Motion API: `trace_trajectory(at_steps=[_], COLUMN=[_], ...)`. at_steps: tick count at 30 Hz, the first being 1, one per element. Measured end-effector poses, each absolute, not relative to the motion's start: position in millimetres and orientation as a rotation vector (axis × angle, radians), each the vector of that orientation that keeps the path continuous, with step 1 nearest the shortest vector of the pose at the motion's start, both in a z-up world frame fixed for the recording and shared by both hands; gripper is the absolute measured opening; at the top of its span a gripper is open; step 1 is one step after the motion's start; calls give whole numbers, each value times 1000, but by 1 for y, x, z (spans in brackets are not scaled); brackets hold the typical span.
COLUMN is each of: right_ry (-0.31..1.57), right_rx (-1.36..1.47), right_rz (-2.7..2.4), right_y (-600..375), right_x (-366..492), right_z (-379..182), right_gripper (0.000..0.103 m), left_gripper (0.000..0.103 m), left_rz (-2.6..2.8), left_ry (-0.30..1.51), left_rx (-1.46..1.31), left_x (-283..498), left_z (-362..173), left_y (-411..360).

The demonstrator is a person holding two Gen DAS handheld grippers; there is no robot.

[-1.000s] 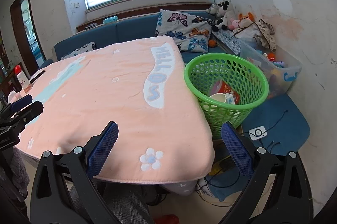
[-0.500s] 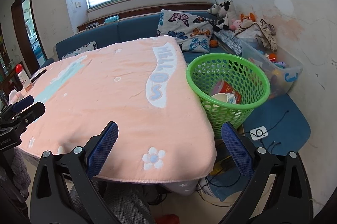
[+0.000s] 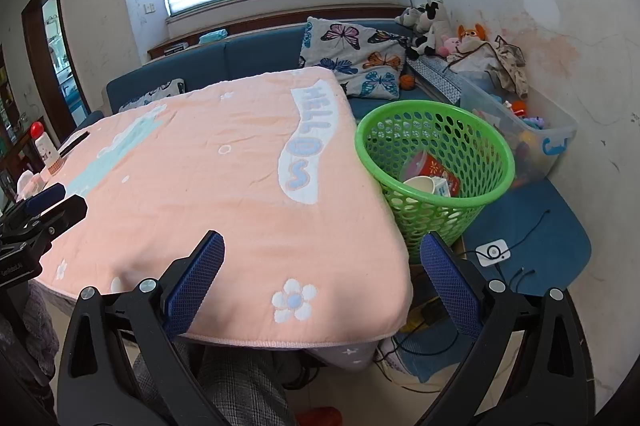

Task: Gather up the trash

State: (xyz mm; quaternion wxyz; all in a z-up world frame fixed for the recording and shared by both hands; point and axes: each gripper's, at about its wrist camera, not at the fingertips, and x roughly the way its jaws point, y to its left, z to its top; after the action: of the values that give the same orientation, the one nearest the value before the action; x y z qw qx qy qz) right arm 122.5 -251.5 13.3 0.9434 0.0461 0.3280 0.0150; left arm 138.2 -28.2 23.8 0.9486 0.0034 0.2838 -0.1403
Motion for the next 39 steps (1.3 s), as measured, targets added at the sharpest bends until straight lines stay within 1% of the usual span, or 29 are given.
trace_trajectory(at_steps=[39], right_ry=[666], right_rx=[93], right_rz=[39], right_y=[-254], right_x=[122], right_z=[15], right_gripper=[98], left_gripper=[96], left_rz=[-280], left_ry=[587], left_rx=[8], left_x=[139], left_z=[20], left_y=[-27])
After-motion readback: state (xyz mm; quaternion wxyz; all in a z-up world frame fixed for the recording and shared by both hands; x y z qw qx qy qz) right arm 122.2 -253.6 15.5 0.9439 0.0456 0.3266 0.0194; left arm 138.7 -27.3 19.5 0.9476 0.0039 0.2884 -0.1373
